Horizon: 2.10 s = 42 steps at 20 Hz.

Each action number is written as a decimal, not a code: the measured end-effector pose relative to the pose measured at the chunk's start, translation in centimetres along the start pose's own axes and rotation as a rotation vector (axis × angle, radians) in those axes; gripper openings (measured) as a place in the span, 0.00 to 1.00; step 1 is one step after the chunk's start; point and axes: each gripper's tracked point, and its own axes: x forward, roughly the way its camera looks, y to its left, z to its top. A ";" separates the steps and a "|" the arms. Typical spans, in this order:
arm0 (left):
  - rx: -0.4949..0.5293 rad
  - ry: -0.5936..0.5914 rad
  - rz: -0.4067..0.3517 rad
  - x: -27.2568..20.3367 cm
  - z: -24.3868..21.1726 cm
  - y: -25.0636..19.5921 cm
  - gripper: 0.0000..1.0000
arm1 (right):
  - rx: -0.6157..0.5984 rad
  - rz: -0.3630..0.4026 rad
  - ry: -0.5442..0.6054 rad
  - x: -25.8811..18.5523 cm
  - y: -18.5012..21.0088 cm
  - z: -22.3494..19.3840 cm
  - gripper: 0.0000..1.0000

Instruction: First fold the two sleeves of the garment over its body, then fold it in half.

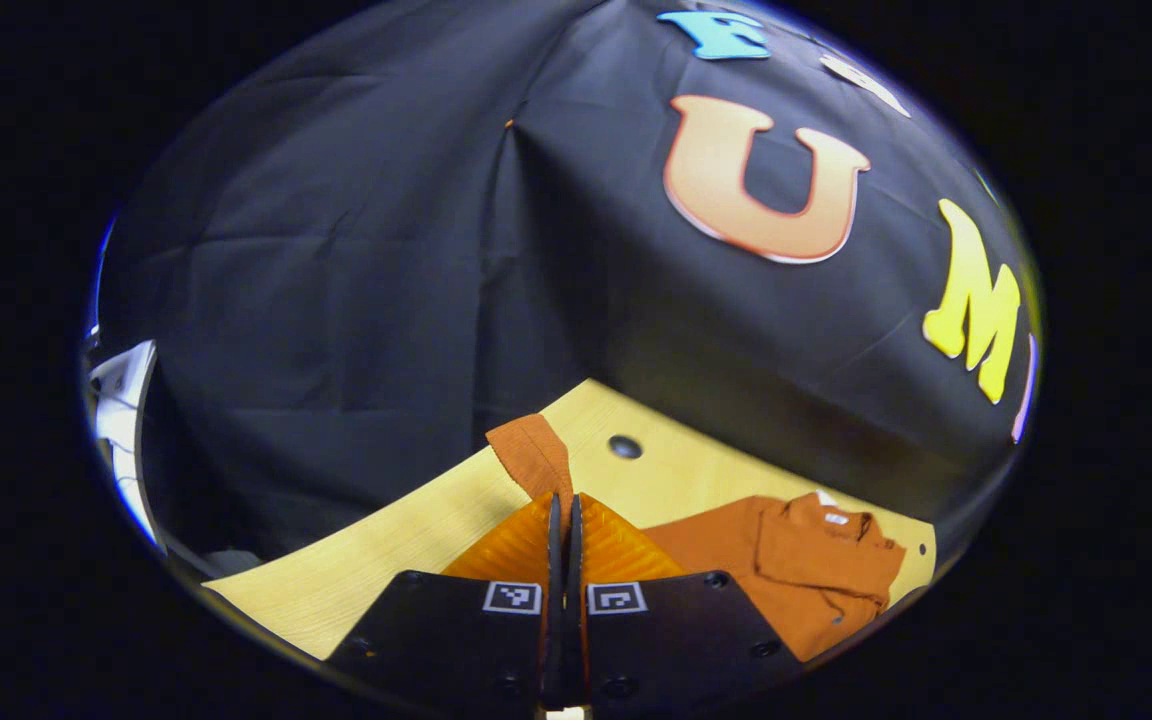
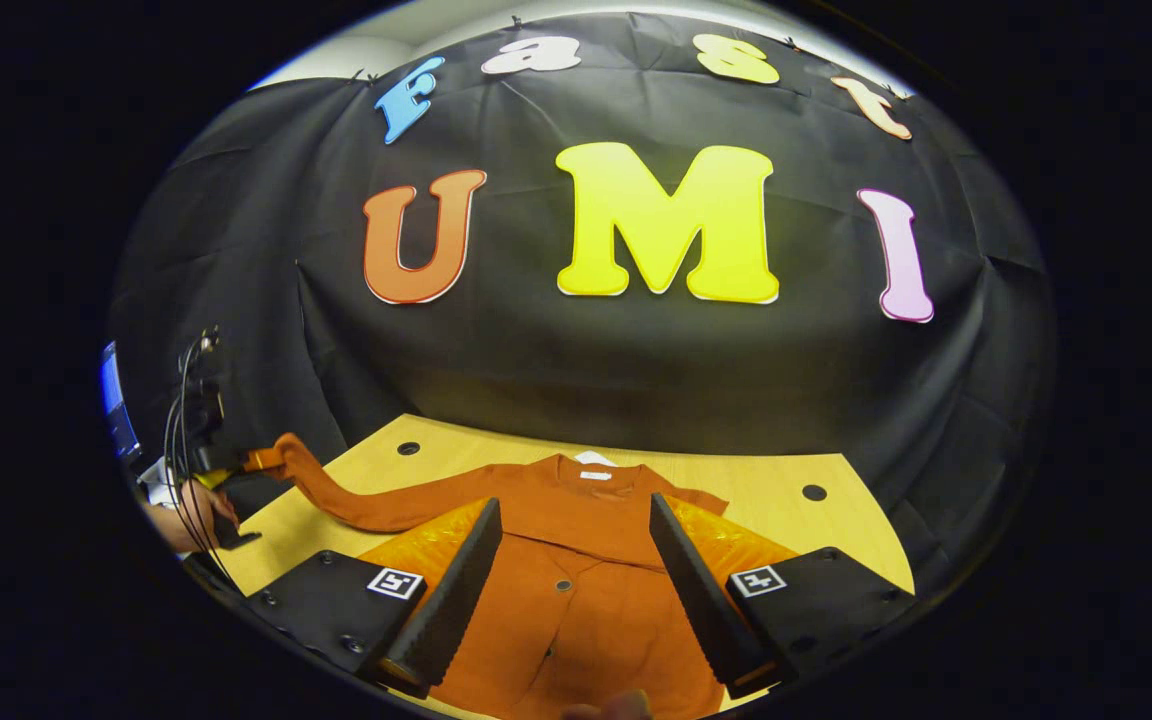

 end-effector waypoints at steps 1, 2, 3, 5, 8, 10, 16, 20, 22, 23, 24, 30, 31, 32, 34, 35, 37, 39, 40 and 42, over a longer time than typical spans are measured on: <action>0.016 -0.020 -0.025 -0.1 1.4 -1.8 0.03 | -0.004 -0.001 -0.005 -0.3 -0.7 0.1 0.95; 0.028 -0.037 -0.048 -0.1 2.6 -3.4 0.03 | -0.007 -0.006 -0.010 -0.6 -1.5 0.2 0.95; 0.035 -0.052 -0.071 -0.2 3.6 -5.1 0.03 | -0.007 -0.014 -0.016 -0.9 -2.5 0.3 0.95; 0.041 -0.069 -0.110 0.2 5.2 -8.6 0.03 | 0.009 -0.037 -0.019 -1.4 -4.6 0.3 0.95; 0.071 -0.095 -0.176 0.1 6.8 -14.0 0.03 | 0.050 -0.081 -0.024 -2.0 -8.3 0.4 0.95; 0.106 -0.108 -0.229 -0.4 6.8 -17.6 0.03 | 0.086 -0.123 -0.035 -2.5 -10.8 0.5 0.95; 0.231 -0.065 -0.427 -1.0 2.5 -30.3 0.03 | 0.143 -0.276 -0.079 -7.2 -17.6 -0.1 0.95; 0.305 0.003 -0.545 -1.9 -4.2 -38.6 0.03 | 0.164 -0.400 -0.045 -11.4 -22.5 -2.6 0.95; 0.362 0.042 -0.582 -2.1 -7.9 -41.4 0.03 | 0.169 -0.454 -0.038 -13.5 -24.5 -3.1 0.95; 0.394 0.063 -0.596 -2.1 -9.9 -42.5 0.03 | 0.173 -0.484 -0.035 -14.5 -25.5 -3.4 0.95; 0.414 0.086 -0.611 -2.0 -11.5 -43.6 0.03 | 0.176 -0.506 -0.031 -15.3 -26.3 -3.7 0.95; 0.618 0.168 -0.632 -0.7 -21.4 -47.5 0.03 | 0.198 -0.617 0.028 -19.2 -29.3 -6.6 0.95; 0.651 0.178 -0.640 -0.7 -22.8 -48.0 0.03 | 0.200 -0.631 0.042 -19.6 -29.6 -7.2 0.95; 0.680 0.183 -0.643 -0.4 -24.4 -48.4 0.03 | 0.203 -0.644 0.055 -20.1 -29.9 -7.6 0.95; 0.736 0.194 -0.639 0.2 -27.0 -48.8 0.03 | 0.213 -0.664 0.068 -20.8 -30.3 -8.1 0.95; 0.757 0.210 -0.639 0.4 -28.3 -48.8 0.03 | 0.216 -0.673 0.066 -21.2 -30.4 -8.1 0.95; 0.786 0.240 -0.638 0.5 -30.5 -48.6 0.04 | 0.213 -0.679 0.065 -21.5 -30.5 -8.0 0.95; 0.786 0.259 -0.671 -0.5 -31.5 -49.4 0.11 | 0.209 -0.671 0.067 -21.3 -30.2 -8.0 0.95; 0.763 0.296 -0.714 -1.7 -32.3 -49.9 0.11 | 0.207 -0.664 0.065 -21.1 -29.9 -7.9 0.95; 0.728 0.288 -0.743 -3.6 -31.4 -50.6 0.40 | 0.194 -0.641 0.052 -20.4 -29.2 -7.2 0.95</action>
